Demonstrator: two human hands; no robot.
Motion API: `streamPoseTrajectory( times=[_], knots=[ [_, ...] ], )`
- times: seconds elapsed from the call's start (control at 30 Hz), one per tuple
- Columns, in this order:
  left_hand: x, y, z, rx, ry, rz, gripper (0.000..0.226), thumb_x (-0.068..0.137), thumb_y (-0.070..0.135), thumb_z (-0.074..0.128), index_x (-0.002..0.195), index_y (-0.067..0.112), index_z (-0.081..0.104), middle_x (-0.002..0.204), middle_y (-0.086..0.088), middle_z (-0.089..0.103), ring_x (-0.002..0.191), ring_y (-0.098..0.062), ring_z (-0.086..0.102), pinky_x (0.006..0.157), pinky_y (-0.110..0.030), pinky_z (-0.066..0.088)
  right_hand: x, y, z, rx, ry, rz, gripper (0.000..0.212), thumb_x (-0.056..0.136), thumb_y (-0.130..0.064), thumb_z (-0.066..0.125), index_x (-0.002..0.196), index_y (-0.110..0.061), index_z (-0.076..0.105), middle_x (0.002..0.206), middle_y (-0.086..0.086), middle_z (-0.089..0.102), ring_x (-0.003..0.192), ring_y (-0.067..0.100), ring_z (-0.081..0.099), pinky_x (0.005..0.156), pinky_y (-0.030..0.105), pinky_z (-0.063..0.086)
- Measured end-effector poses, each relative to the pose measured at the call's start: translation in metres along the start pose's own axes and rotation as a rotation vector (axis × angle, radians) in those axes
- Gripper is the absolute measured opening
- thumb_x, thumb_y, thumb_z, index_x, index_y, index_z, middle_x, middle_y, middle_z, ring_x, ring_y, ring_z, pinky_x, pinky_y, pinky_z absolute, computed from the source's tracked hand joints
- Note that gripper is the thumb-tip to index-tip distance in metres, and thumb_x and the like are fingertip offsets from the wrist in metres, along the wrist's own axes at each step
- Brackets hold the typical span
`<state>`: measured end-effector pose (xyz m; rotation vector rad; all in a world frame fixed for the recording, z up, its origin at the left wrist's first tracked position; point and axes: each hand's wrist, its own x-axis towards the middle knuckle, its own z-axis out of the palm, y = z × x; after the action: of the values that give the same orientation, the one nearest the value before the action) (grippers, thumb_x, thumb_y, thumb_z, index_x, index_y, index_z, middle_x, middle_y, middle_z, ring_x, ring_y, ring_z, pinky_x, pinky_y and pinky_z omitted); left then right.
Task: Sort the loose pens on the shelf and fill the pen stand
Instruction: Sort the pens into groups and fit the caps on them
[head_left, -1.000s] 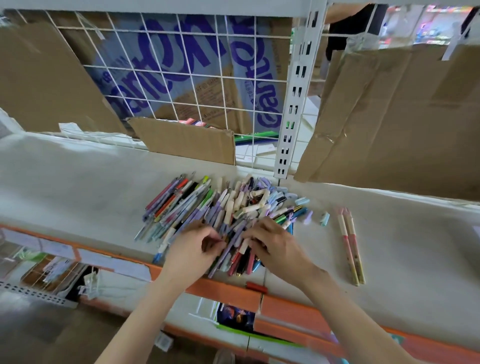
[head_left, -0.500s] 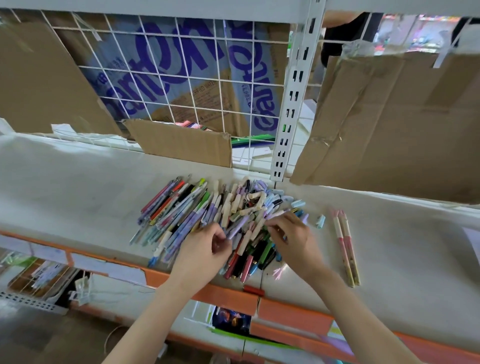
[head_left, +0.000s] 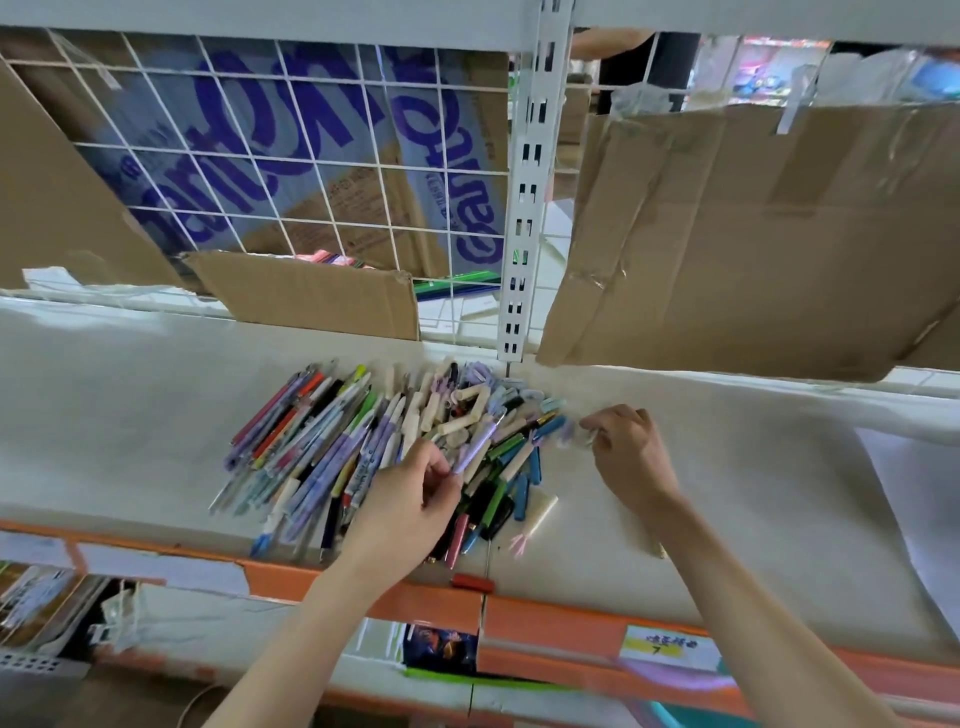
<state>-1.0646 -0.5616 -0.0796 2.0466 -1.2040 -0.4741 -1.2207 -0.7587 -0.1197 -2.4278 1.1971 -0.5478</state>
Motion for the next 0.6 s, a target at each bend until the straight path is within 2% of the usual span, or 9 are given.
streamPoseTrajectory(
  times=[0.1,0.17,0.3,0.33,0.4,0.43,0.5,0.53,0.6],
  knots=[
    [0.000,-0.001,0.000,0.008,-0.010,-0.005,0.011,0.093,0.021,0.055,0.085,0.017,0.048,0.059,0.004,0.050,0.046,-0.002,0.047,0.044,-0.017,0.035,-0.004,0.001,0.004,0.006,0.042,-0.053,0.029,0.082,0.003,0.048,0.092,-0.007,0.073,0.099,0.010,0.066,0.096,0.029,0.053,0.090,0.030,0.035],
    [0.000,-0.001,0.000,0.015,-0.019,-0.005,0.012,0.093,0.021,0.055,0.084,0.019,0.047,0.059,0.005,0.050,0.047,-0.001,0.048,0.045,-0.017,0.036,-0.008,0.000,0.007,0.024,0.095,-0.102,0.024,0.077,-0.001,0.055,0.087,-0.014,0.073,0.096,0.005,0.065,0.093,0.029,0.052,0.087,0.034,0.039],
    [0.001,0.000,0.001,0.049,-0.033,-0.013,0.018,0.093,0.021,0.054,0.080,0.026,0.042,0.063,0.004,0.054,0.046,-0.004,0.047,0.046,-0.020,0.036,-0.011,-0.006,0.009,-0.069,0.091,-0.195,0.020,0.077,-0.011,0.072,0.095,-0.020,0.073,0.095,0.000,0.063,0.096,0.029,0.052,0.094,0.049,0.038],
    [0.001,0.000,0.002,0.055,-0.032,-0.012,0.017,0.093,0.022,0.054,0.081,0.025,0.043,0.065,0.004,0.055,0.047,-0.004,0.047,0.047,-0.020,0.036,-0.010,-0.008,0.008,-0.093,0.063,-0.202,0.017,0.078,-0.014,0.072,0.094,-0.021,0.073,0.094,0.000,0.061,0.097,0.028,0.052,0.097,0.049,0.035],
    [0.001,0.000,0.002,0.048,-0.030,-0.014,0.013,0.093,0.021,0.054,0.084,0.022,0.045,0.067,0.004,0.055,0.050,-0.004,0.047,0.048,-0.018,0.037,-0.009,-0.016,0.003,-0.059,0.024,-0.195,0.009,0.081,-0.021,0.071,0.089,-0.023,0.073,0.092,-0.001,0.059,0.094,0.022,0.050,0.097,0.039,0.031],
    [0.001,0.000,0.002,0.042,-0.028,-0.009,0.012,0.093,0.021,0.055,0.086,0.021,0.045,0.068,0.004,0.055,0.050,-0.004,0.048,0.048,-0.017,0.037,-0.009,-0.022,-0.001,0.037,0.037,-0.163,0.005,0.083,-0.022,0.070,0.087,-0.023,0.072,0.090,-0.002,0.060,0.090,0.017,0.052,0.092,0.030,0.032],
    [0.000,0.000,0.002,0.029,-0.021,0.005,0.013,0.092,0.020,0.056,0.086,0.022,0.045,0.070,0.004,0.056,0.053,-0.004,0.050,0.049,-0.016,0.039,-0.009,-0.036,-0.011,0.467,0.014,0.002,0.003,0.085,-0.019,0.068,0.082,-0.020,0.067,0.083,-0.005,0.066,0.076,0.006,0.058,0.078,0.015,0.039],
    [-0.001,0.000,0.002,0.018,-0.019,0.009,0.014,0.092,0.020,0.056,0.085,0.024,0.045,0.071,0.005,0.057,0.056,-0.003,0.052,0.051,-0.017,0.040,-0.009,-0.043,-0.016,0.752,-0.031,0.100,0.004,0.087,-0.016,0.066,0.083,-0.015,0.065,0.078,-0.004,0.067,0.073,0.005,0.060,0.073,0.015,0.044],
    [-0.002,0.000,0.002,-0.002,-0.016,0.014,0.017,0.092,0.021,0.057,0.084,0.028,0.043,0.074,0.006,0.059,0.065,-0.005,0.057,0.058,-0.020,0.044,-0.010,-0.051,-0.021,1.211,-0.112,0.228,0.009,0.091,-0.010,0.058,0.088,-0.001,0.060,0.082,0.008,0.066,0.085,0.017,0.066,0.077,0.024,0.053]
  ],
)
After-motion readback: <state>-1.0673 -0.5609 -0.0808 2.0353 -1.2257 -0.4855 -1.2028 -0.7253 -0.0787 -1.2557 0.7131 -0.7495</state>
